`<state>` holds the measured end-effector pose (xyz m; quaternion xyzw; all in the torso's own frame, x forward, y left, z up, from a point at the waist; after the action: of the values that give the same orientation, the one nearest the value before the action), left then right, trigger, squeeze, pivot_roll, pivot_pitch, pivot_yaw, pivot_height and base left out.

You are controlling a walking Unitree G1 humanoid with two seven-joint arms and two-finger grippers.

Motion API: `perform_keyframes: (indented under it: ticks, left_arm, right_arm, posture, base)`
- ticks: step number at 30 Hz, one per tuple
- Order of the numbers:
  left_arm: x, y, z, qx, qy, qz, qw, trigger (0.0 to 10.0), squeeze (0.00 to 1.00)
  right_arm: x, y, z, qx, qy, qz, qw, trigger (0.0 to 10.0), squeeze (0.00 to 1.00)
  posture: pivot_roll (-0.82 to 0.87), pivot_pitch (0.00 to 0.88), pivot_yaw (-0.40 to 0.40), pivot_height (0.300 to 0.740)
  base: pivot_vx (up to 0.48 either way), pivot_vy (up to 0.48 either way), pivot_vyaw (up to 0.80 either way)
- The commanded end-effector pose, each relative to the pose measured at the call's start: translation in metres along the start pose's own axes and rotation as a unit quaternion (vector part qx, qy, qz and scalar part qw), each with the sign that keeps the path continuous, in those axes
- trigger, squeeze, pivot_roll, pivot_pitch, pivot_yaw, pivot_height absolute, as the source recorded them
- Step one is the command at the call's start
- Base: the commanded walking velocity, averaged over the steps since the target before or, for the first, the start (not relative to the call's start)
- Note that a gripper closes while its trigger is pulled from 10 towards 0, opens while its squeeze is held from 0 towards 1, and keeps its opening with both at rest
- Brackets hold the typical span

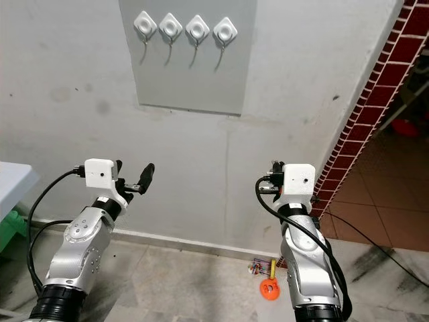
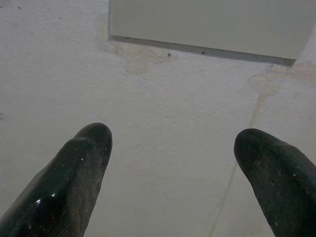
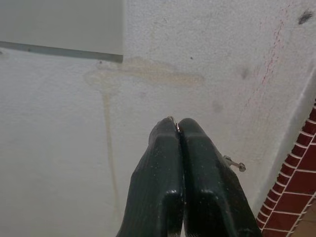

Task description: Hang keys on a hook

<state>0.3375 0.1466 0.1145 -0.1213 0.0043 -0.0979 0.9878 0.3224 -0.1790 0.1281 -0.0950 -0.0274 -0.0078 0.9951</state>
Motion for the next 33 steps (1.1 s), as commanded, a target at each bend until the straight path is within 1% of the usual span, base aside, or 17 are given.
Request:
perform_keyframes:
  ticks: [1,16,21,23,28,31,33]
  left_arm:
    - [0.000,0.001,0.002,0.002,0.000,0.003,1.000,10.0,0.00]
    - [0.000,-0.002,0.001,0.000,0.001,0.001,1.000,10.0,0.00]
    - [0.000,-0.003,0.001,0.000,-0.003,0.005,1.000,10.0,0.00]
    - [0.000,-0.003,0.000,0.001,0.001,0.015,1.000,10.0,0.00]
    - [0.002,-0.005,0.002,0.001,-0.003,0.015,1.000,10.0,0.00]
    - [0.002,-0.009,0.006,0.010,-0.008,0.003,1.000,10.0,0.00]
    - [0.002,-0.014,0.010,0.031,-0.015,-0.012,0.999,10.0,0.00]
  right_arm:
    - [0.000,0.000,0.005,-0.001,-0.006,0.002,1.000,10.0,0.00]
    - [-0.002,-0.001,0.004,-0.003,-0.003,0.001,1.000,10.0,0.00]
    - [-0.002,-0.001,0.004,-0.003,-0.001,0.000,1.000,10.0,0.00]
    - [-0.002,-0.001,0.003,-0.004,0.001,0.002,1.000,10.0,0.00]
    - [-0.003,-0.003,0.002,-0.007,0.005,0.002,1.000,10.0,0.00]
    - [-0.003,-0.004,0.001,-0.006,0.009,0.001,1.000,10.0,0.00]
    - [-0.003,-0.005,0.003,-0.008,0.007,0.005,1.000,10.0,0.00]
  posture:
    - [0.00,0.063,0.003,0.740]
    - [-0.01,0.073,0.001,0.740]
    - [-0.01,0.076,0.000,0.740]
    - [-0.01,0.082,-0.001,0.740]
    - [-0.01,0.086,-0.003,0.740]
    - [-0.01,0.089,-0.003,0.740]
    - [-0.01,0.090,-0.005,0.740]
  base:
    - [0.292,0.000,0.00]
    - [0.291,0.000,0.00]
    - [0.000,0.000,0.00]
    - [0.000,0.000,0.00]
    - [0.000,0.000,0.00]
    - [0.000,0.000,0.00]
    - [0.000,0.000,0.00]
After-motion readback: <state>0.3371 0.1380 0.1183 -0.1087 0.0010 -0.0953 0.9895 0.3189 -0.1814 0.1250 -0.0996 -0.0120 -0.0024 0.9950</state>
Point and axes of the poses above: a point about 5 cm out from each wrist's last joint towards the gripper, its own x axis pointing out of the wrist towards the gripper, its own z axis along the axis of the wrist's last joint, y = z × x, the point moved 2 cm from there along x, pointing out of the wrist towards the gripper, and after that the axes turned 8 degrees about -x, right-handed, at the moved point
